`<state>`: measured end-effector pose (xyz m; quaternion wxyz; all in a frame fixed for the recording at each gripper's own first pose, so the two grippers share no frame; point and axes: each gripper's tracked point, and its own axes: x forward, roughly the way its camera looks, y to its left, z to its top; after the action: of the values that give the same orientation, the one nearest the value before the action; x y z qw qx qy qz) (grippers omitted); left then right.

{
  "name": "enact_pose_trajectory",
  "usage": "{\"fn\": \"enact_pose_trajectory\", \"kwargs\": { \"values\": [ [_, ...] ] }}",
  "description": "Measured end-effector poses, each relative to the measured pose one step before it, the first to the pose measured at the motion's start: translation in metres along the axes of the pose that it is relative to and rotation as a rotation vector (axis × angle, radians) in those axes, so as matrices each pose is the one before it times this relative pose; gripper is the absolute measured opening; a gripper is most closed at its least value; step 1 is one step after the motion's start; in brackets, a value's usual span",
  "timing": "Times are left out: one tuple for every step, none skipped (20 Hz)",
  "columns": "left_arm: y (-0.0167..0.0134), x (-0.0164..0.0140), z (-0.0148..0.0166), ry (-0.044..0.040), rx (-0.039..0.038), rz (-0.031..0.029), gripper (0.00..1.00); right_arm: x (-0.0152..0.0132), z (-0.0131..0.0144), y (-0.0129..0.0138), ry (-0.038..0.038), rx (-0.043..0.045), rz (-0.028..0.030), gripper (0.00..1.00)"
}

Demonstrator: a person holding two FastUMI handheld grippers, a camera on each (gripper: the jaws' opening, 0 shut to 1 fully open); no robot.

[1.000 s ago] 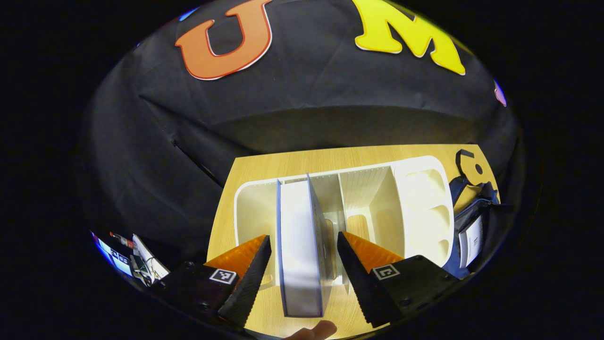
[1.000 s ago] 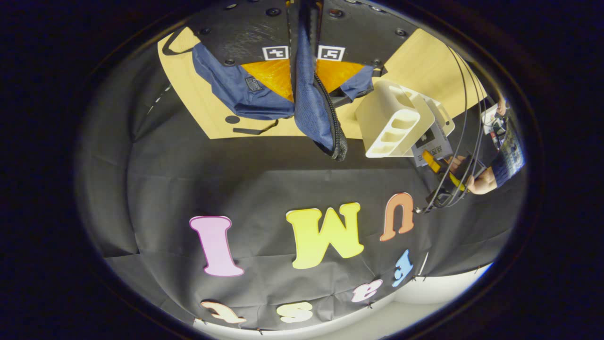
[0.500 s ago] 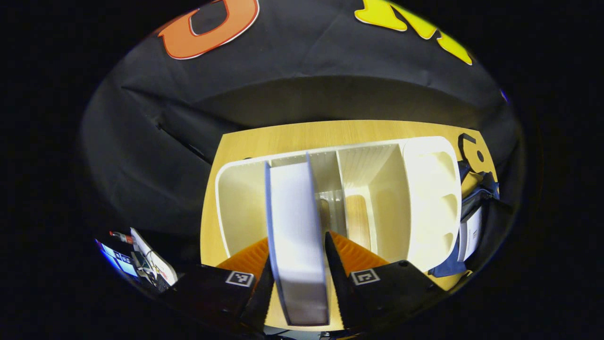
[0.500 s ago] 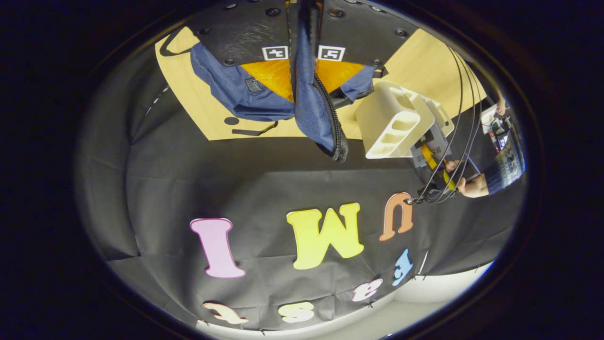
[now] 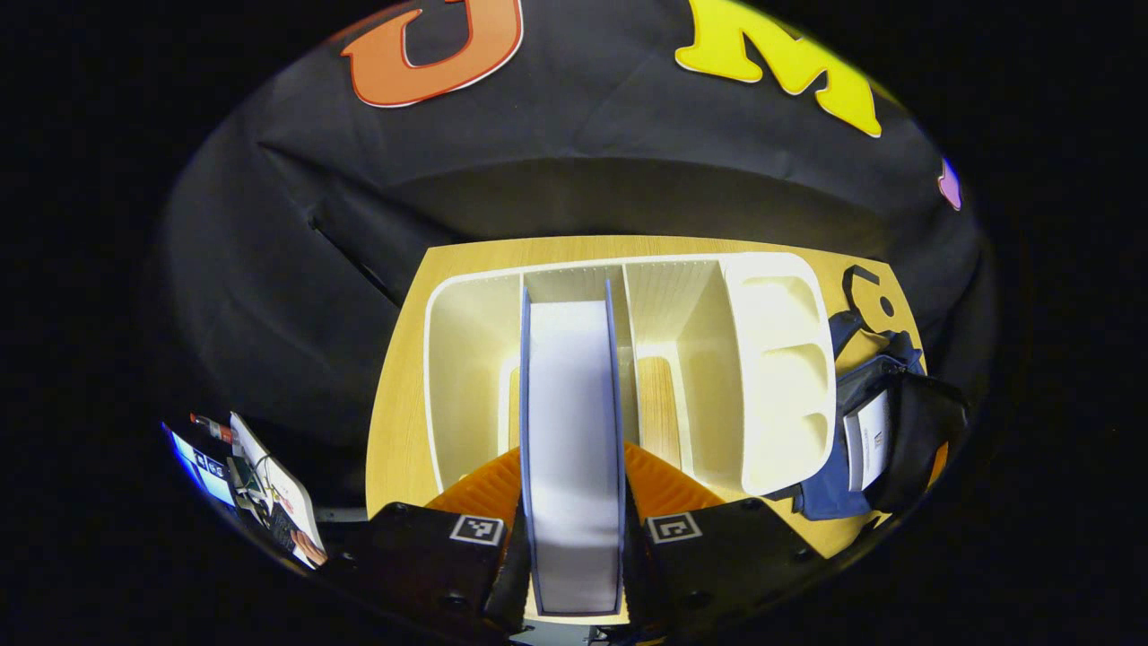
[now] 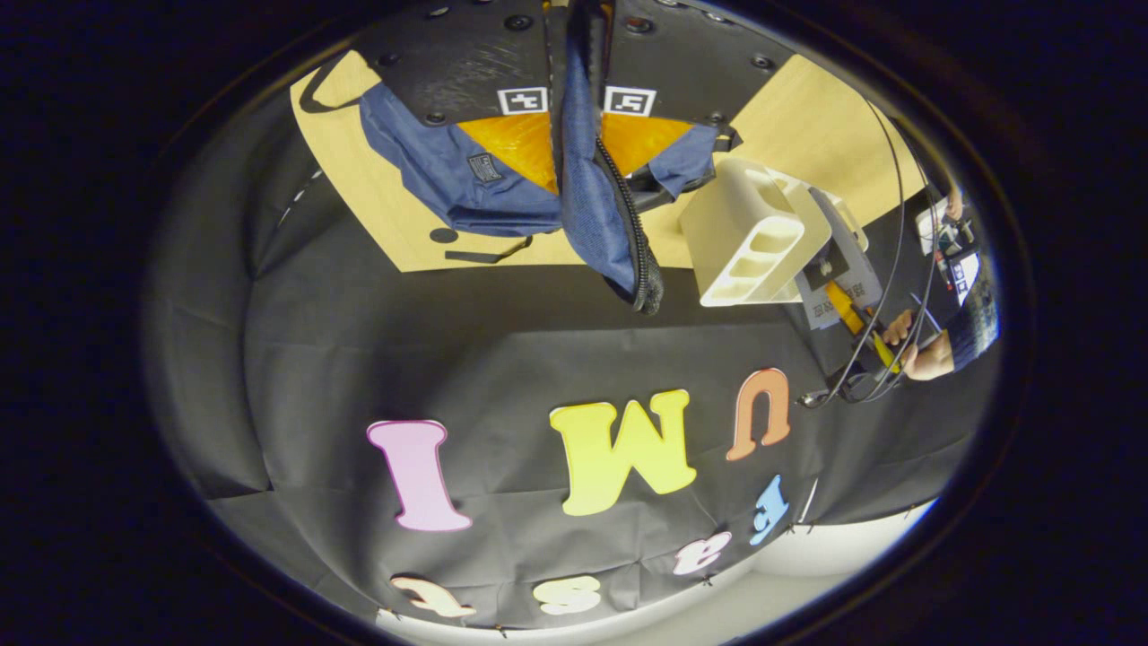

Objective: Open the schoolbag, grab two books from the bookshelf and put them into the schoolbag.

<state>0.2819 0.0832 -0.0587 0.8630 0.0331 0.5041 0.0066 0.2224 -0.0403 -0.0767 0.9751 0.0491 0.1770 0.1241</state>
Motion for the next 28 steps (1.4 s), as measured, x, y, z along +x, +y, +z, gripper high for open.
{"fn": "enact_pose_trajectory", "kwargs": {
  "values": [
    [0.00021,-0.00625,-0.00546,-0.01397,0.00097,-0.0062,0.44,-0.00034,-0.00065,-0.00052,0.00041,-0.00319,-0.00337,0.08],
    [0.00054,-0.00707,-0.00554,-0.01459,0.0004,-0.00685,0.44,0.00006,-0.00147,0.00123,-0.00008,-0.00142,-0.00132,0.08],
    [0.0015,-0.00726,-0.00561,-0.02461,-0.00212,-0.00881,0.44,-0.00081,-0.00039,0.00079,-0.00281,0.00001,-0.0007,0.08],
    [0.00122,-0.0065,-0.00711,-0.02238,-0.00839,-0.01238,0.44,-0.00017,0.0,0.00074,-0.00334,0.00026,-0.00057,0.08],
    [0.00017,-0.00608,-0.00721,-0.01449,-0.02935,-0.01323,0.44,-0.00023,-0.0005,0.00059,0.00061,0.00381,0.00131,0.08],
    [0.00075,-0.00563,-0.01,-0.00445,-0.02453,-0.01196,0.44,-0.00088,-0.00313,0.00038,0.00336,0.00295,0.00225,0.08],
    [0.00135,-0.0056,-0.00828,-0.01006,-0.02045,-0.011,0.44,-0.00019,-0.0005,-0.00079,0.00061,0.00058,-0.00031,0.08],
    [0.00284,-0.00605,-0.00688,-0.01238,-0.02664,-0.00815,0.44,-0.00123,-0.00017,-0.00089,0.00292,0.00666,0.00126,0.08],
    [0.00139,-0.00705,-0.00674,-0.02055,-0.02908,-0.01114,0.44,-0.00079,-0.00001,0.00133,0.00244,0.01171,0.00485,0.08],
    [0.00023,-0.00776,-0.0059,-0.02425,-0.03436,-0.01703,0.44,-0.00108,0.0002,0.00105,-0.00307,0.00717,0.00385,0.08],
    [0.00076,-0.00581,-0.00569,-0.01941,-0.03714,-0.0201,0.44,0.00035,0.00103,-0.0002,-0.00088,0.00268,-0.00013,0.08],
    [0.00186,-0.00929,-0.01152,-0.01716,-0.04372,-0.02111,0.44,0.00013,-0.00124,-0.00133,0.0025,0.00019,-0.00425,0.08],
    [0.00075,-0.00527,-0.01039,-0.00605,-0.04092,-0.01834,0.43,0.00049,-0.00043,0.00004,0.00174,0.00365,0.00166,0.05],
    [0.0018,-0.00626,-0.00978,-0.0084,-0.03799,-0.01896,0.45,0.0005,-0.00096,0.00259,0.00294,0.00259,0.002,0.08],
    [0.00155,-0.00362,-0.0092,-0.00665,-0.03703,-0.02063,0.44,0.00038,-0.00014,0.00046,0.00146,0.0007,-0.00016,0.08],
    [-0.00092,-0.0037,-0.0075,-0.00487,-0.03365,-0.02458,0.44,0.00077,-0.00002,0.00073,0.00135,0.00108,0.00083,0.08],
    [-0.00061,0.00114,-0.01132,-0.00375,-0.0271,-0.02701,0.44,0.00001,0.00012,0.00037,0.00019,0.00018,-0.00016,0.08],
    [-0.00007,-0.0026,-0.00729,-0.00437,-0.02218,-0.02651,0.44,-0.00145,-0.00077,0.00095,0.00099,-0.00193,-0.00179,0.08],
    [0.0006,-0.00019,-0.00656,-0.01315,-0.02526,-0.01901,0.44,0.00065,0.00064,0.00014,0.00209,-0.00536,-0.00471,0.08],
    [0.00045,0.00182,-0.0099,0.00439,-0.02211,-0.01055,0.43,-0.00049,-0.00023,0.00019,-0.00023,-0.00496,-0.0031,0.08],
    [0.00081,0.00128,-0.01246,0.00259,-0.02849,-0.01072,0.43,0.00067,-0.00008,0.0012,0.00293,-0.0033,-0.00301,0.11],
    [-0.00149,0.00369,-0.00841,0.00641,-0.02504,-0.0129,0.44,0.00023,-0.00158,0.00056,0.00486,-0.00368,-0.00349,0.08],
    [-0.00451,0.00302,-0.00724,0.00357,-0.03034,-0.0251,0.43,-0.00023,0.00022,0.00092,0.0042,-0.00488,-0.00285,0.08],
    [-0.00449,0.00205,-0.00524,0.00427,-0.02992,-0.03209,0.44,0.00037,-0.00001,0.00037,0.00345,-0.00412,-0.00338,0.11],
    [-0.00569,0.0005,-0.00282,-0.00115,-0.01844,-0.03779,0.44,0.0002,0.00066,0.00018,0.00198,-0.00347,-0.00383,0.08],
    [-0.0054,0.00433,-0.00096,-0.0147,-0.01973,-0.03639,0.44,0.00056,0.0007,0.00111,0.00425,-0.00609,-0.00266,0.08],
    [-0.00538,0.00645,-0.00248,-0.00764,-0.01698,-0.02532,0.43,0.00008,-0.0009,-0.00067,0.0073,-0.00664,-0.00513,0.08],
    [-0.00445,0.00494,-0.00762,0.00763,-0.00747,-0.02518,0.43,0.00005,-0.00024,0.00083,0.00393,-0.00514,-0.0008,0.08]
  ]
}}
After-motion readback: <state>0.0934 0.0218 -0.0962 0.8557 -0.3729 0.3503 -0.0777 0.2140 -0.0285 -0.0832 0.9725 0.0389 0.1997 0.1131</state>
